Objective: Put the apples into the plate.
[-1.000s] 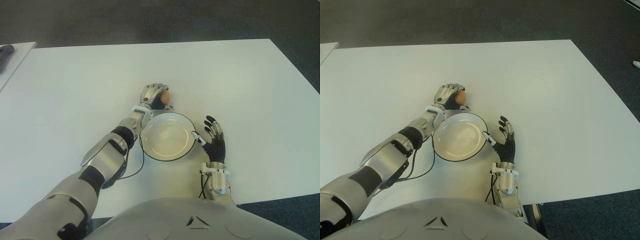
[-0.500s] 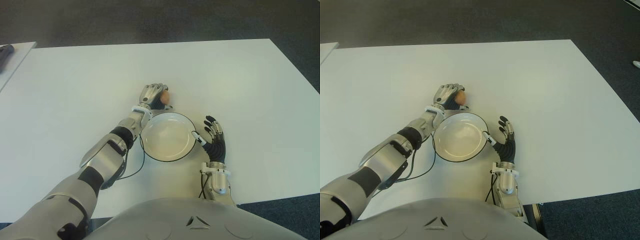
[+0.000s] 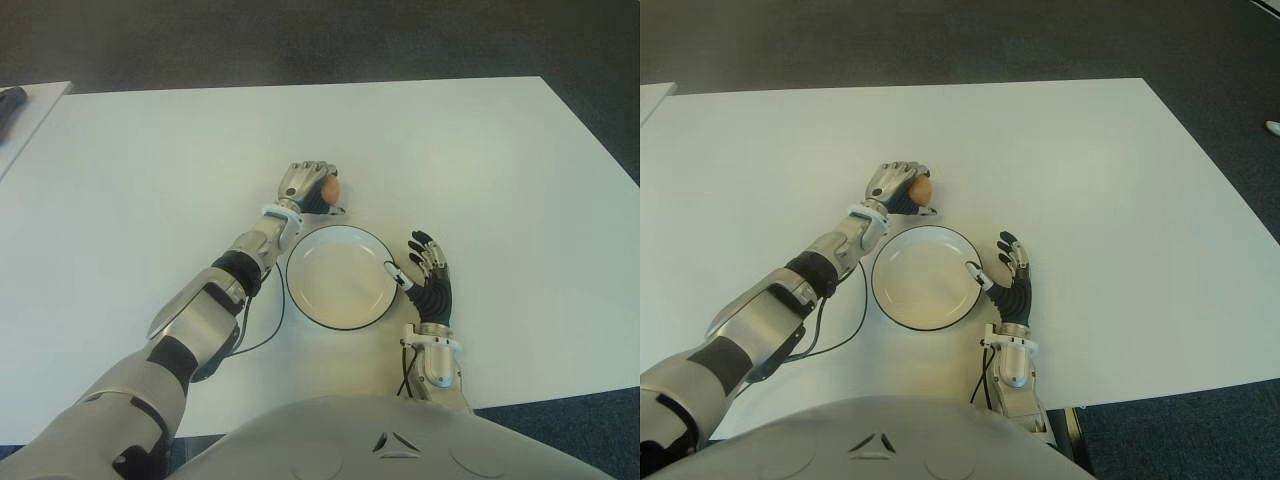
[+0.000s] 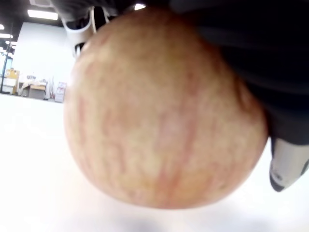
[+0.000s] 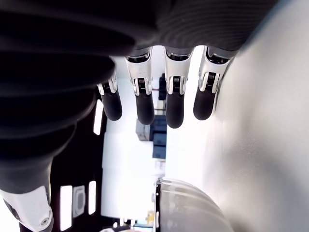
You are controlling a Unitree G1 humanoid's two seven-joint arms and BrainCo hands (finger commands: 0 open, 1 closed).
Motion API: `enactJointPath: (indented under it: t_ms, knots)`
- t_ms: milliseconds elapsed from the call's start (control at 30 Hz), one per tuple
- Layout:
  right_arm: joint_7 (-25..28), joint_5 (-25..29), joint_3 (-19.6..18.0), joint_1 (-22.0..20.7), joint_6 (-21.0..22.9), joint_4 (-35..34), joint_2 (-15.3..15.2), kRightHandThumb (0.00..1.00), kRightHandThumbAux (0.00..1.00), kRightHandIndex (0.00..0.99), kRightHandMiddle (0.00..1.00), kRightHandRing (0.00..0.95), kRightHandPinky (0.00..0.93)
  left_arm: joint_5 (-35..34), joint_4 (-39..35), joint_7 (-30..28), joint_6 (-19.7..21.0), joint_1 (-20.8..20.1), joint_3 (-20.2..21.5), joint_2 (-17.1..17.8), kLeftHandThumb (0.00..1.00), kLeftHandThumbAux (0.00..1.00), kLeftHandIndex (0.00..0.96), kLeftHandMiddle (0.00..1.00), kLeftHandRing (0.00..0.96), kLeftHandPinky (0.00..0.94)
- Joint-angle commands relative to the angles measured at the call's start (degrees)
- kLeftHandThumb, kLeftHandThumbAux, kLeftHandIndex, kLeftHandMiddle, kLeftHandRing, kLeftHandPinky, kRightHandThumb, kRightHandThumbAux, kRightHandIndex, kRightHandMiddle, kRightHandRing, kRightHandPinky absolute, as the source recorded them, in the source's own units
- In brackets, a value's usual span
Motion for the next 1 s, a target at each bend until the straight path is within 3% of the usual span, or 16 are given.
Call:
enactJointPath:
  t_ms: [33,67,133,233,733,1000]
  knots:
    - [0.1,1.6,-0.1,2.6,5.0,4.4,3.5,0.493,0.683,0.156,0.192,0.193,0.213,1.2,-5.2,-1.3,1.5,1.7,0.5,1.5,0.94,0.665,0.419,0.499,0.751,0.426]
    - [0.2,1.6,-0.1,2.6,5.1,4.4,3.5,0.493,0.684,0.156,0.192,0.193,0.213,1.5,-6.4,-1.6,1.9,1.8,0.6,1.7,0.952,0.664,0.421,0.497,0.748,0.426]
    - [0.2,1.8,-0.1,2.4,5.4,4.5,3.6,0.489,0.681,0.154,0.189,0.191,0.211,1.8,-8.3,-2.4,2.6,1.9,0.7,1.9,0.98,0.661,0.418,0.489,0.593,0.426]
    - [0.4,2.0,-0.2,2.4,5.7,4.4,3.7,0.484,0.678,0.154,0.186,0.188,0.211,2.2,-10.4,-3.2,3.1,2.2,0.9,2.3,0.993,0.659,0.418,0.493,0.518,0.425]
    - [0.2,1.5,-0.1,2.0,5.1,5.6,3.3,0.478,0.692,0.167,0.203,0.208,0.239,2.1,-15.0,-4.0,2.5,3.5,1.9,2.8,1.0,0.657,0.418,0.519,0.489,0.422]
    - [0.7,1.6,0.0,2.0,5.0,5.9,3.0,0.443,0.702,0.158,0.191,0.178,0.184,2.0,-14.7,-3.5,0.9,3.2,2.3,3.1,1.0,0.657,0.417,0.523,0.491,0.42]
